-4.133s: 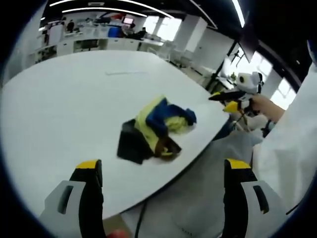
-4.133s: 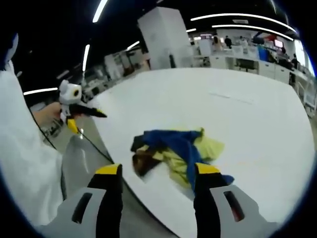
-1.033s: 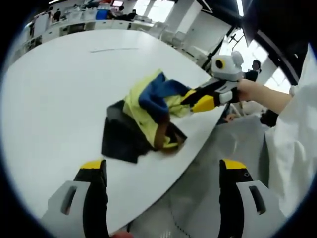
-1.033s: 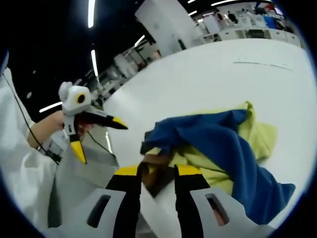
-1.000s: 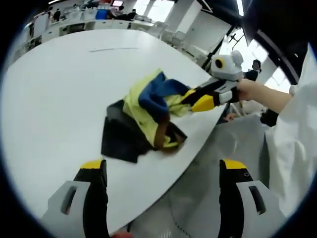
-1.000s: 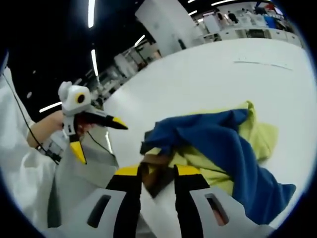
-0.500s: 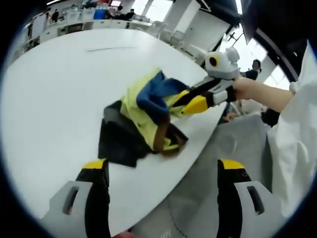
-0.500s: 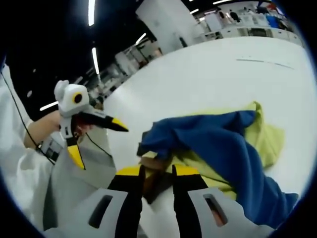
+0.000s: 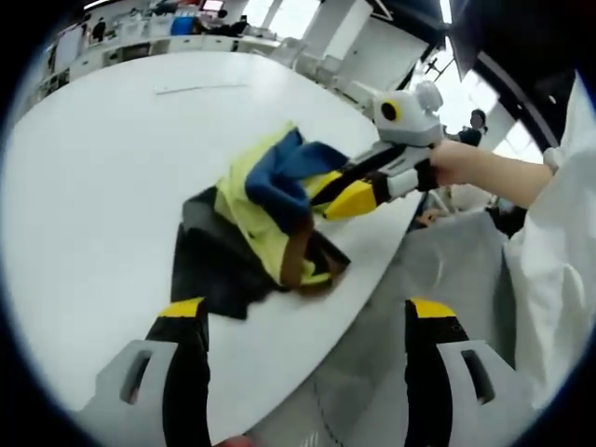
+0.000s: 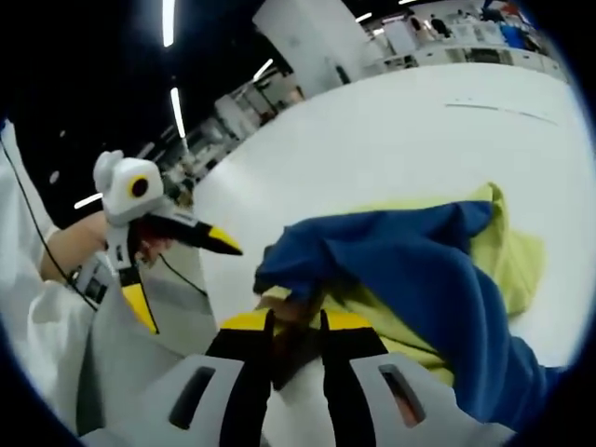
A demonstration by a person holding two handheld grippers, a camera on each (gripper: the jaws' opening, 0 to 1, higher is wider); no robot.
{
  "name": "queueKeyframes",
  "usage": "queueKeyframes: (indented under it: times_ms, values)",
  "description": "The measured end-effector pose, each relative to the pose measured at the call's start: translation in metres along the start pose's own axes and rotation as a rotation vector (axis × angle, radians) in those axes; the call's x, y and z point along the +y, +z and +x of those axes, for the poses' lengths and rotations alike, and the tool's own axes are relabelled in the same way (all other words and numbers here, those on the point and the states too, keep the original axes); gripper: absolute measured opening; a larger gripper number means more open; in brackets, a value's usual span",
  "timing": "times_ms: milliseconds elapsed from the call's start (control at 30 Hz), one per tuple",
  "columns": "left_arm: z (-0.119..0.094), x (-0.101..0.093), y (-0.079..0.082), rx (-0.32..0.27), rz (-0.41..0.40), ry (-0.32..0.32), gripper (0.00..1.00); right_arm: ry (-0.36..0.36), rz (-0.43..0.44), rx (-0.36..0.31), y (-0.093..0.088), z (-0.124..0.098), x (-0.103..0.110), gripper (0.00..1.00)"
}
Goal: Fold the garment on the visible template until the final outline fits inside the template.
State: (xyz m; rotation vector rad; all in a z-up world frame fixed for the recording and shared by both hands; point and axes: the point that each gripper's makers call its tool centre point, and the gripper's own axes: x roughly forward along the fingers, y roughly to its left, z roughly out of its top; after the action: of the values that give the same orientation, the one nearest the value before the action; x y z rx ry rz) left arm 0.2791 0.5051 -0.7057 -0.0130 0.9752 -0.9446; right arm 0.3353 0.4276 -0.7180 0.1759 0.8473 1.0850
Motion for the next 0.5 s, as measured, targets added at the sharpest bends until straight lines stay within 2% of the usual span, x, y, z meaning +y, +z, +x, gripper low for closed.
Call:
queueKeyframes:
  times_ms: [500]
  values:
    - [0.0029,-0.0020,-0.0016,0.000,-0.003,-0.002,0.82,0.003,0.006,0.000,0.0016,0.0092,-0.0008,0.15]
